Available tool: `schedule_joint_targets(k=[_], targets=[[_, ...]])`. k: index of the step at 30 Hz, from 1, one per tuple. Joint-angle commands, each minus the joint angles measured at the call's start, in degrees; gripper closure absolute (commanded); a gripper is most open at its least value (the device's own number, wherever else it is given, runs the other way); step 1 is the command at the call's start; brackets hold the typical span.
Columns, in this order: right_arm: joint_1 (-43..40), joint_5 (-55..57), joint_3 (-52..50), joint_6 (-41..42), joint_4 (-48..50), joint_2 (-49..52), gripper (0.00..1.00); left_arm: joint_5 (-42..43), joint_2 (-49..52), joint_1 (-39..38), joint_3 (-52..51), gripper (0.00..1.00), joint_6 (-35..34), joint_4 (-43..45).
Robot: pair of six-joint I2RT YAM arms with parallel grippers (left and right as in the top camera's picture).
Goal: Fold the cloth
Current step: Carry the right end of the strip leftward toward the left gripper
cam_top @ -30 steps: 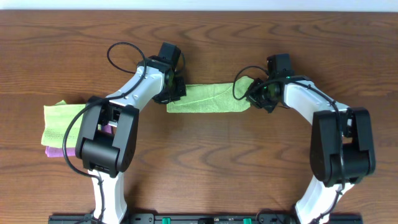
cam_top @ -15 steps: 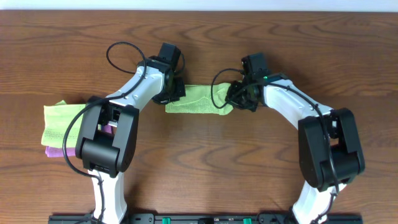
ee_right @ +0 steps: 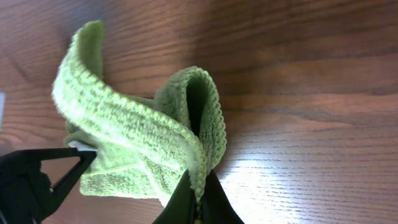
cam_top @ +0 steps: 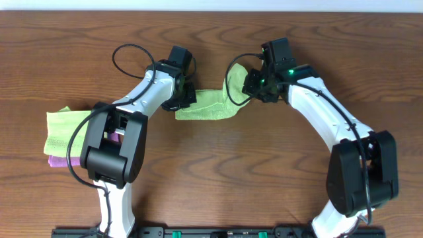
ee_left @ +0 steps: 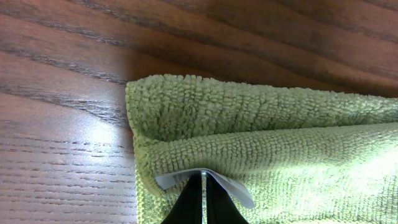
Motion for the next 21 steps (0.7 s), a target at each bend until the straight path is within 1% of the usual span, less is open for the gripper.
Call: schedule_joint_targets(k=[1,11,21], targets=[[1.6,-1.4,1.7,-1.1,-0.1,-1.1,0.99,-1.3,0.0,0.2,0.7,0.94,0.4,-0.3],[5.9,-1.6,4.0,-1.0,0.2,-1.1,0.99,-1.3,0.0,0.2,0.7,0.94,-0.5,-0.2],[6.4,-1.5,4.0,-0.9,0.0,-1.1,0.99,-1.1,-0.9,0.2,1.1,0.94,-0.5,-0.1]])
